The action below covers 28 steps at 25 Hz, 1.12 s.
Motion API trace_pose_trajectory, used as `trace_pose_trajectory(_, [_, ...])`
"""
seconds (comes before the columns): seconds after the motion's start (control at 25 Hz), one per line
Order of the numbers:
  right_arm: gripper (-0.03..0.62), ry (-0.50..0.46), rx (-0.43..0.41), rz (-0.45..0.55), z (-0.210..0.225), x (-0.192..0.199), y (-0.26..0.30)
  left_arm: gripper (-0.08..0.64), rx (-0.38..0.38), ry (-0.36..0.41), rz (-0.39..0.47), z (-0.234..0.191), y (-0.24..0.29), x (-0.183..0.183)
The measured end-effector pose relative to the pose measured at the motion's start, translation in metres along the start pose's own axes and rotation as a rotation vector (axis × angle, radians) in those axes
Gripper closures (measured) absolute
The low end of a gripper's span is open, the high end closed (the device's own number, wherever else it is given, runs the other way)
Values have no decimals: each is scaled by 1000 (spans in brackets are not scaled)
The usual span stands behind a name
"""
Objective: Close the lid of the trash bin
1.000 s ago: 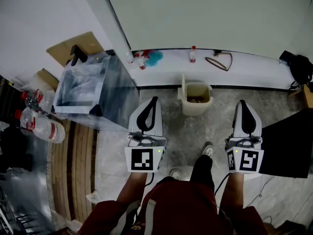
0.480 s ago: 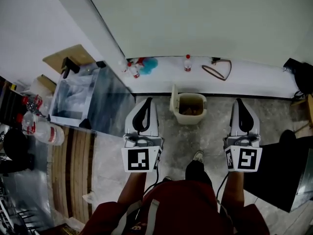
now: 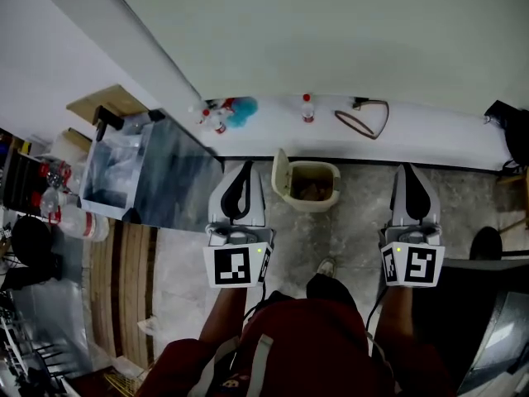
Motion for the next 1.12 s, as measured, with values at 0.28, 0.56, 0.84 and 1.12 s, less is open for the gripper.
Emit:
trace_pose_trajectory(0.28, [592, 30, -43, -11, 27, 21, 22, 555, -52, 10, -37, 17, 19, 10])
trace_pose_trajectory(0.56, [592, 48, -89, -41, 21, 42, 44, 555, -94, 7, -111, 9, 23, 41])
trace_pose_trajectory(0.84, [592, 37, -152, -95, -8, 71, 75, 555, -124, -46, -189, -14, 35, 91])
trace_pose_trajectory(1.12, [592, 31, -215, -142, -35, 111, 129, 554, -110, -71, -271, -37, 73, 147])
Point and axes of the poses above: the fingertips, and each gripper's own axes: y forward along the fingers, z to its right, x out of its underside, the point moved 8 cm from there along -y, backward along the fingers, and after that the axes turned 3 degrees about -y, right-handed, at the moved point
